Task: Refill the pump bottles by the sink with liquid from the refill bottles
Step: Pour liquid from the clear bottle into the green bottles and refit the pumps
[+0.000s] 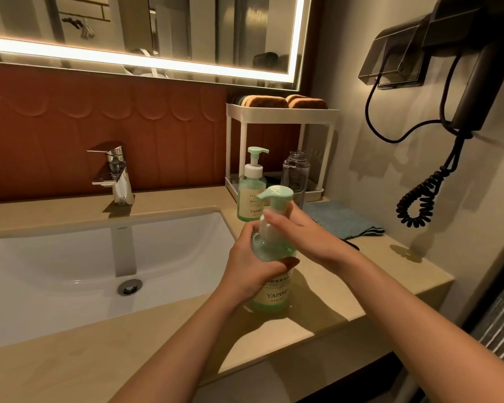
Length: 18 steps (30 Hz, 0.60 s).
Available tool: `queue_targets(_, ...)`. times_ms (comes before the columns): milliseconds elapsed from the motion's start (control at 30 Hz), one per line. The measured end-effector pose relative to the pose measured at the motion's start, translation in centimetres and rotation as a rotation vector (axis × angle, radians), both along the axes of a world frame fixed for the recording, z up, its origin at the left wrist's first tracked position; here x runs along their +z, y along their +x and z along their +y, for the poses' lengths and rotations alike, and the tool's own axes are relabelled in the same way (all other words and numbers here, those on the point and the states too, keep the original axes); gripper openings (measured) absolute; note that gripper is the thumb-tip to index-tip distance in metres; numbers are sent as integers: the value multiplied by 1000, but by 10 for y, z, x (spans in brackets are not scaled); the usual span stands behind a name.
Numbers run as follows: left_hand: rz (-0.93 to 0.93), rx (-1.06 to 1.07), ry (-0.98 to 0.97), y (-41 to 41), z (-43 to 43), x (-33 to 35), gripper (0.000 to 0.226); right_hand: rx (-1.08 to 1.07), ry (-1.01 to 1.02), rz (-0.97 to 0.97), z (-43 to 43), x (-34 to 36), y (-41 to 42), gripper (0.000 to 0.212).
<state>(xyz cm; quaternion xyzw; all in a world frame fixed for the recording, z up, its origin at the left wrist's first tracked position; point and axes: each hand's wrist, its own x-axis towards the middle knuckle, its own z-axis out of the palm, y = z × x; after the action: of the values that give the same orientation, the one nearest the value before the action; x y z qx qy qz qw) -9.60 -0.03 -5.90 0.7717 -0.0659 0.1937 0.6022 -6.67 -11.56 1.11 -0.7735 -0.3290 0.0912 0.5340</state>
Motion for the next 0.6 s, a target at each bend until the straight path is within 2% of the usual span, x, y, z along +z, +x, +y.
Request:
queue_targets(67, -2, 8, 7, -2, 0, 2, 64, 91, -8, 120, -11, 0, 1, 24)
queue_targets(133, -6, 3, 2, -2, 0, 2, 63, 111, -17, 120, -21, -2, 3, 30)
queue_targets(300, -10, -15, -8, -2, 1, 2, 63, -28, 38, -102, -23, 5, 5, 29)
queue_targets(433, -18, 2, 7, -1, 1, 0, 60, -190, 19, -249, -12, 5, 8, 46)
queue_targets(533, -16, 15, -6, -1, 0, 0, 59, -274, 45, -269, -1, -3, 7, 62)
queue_targets(600, -19, 14, -9, -2, -2, 0, 65, -290, 58, -232, 6, -8, 6, 58)
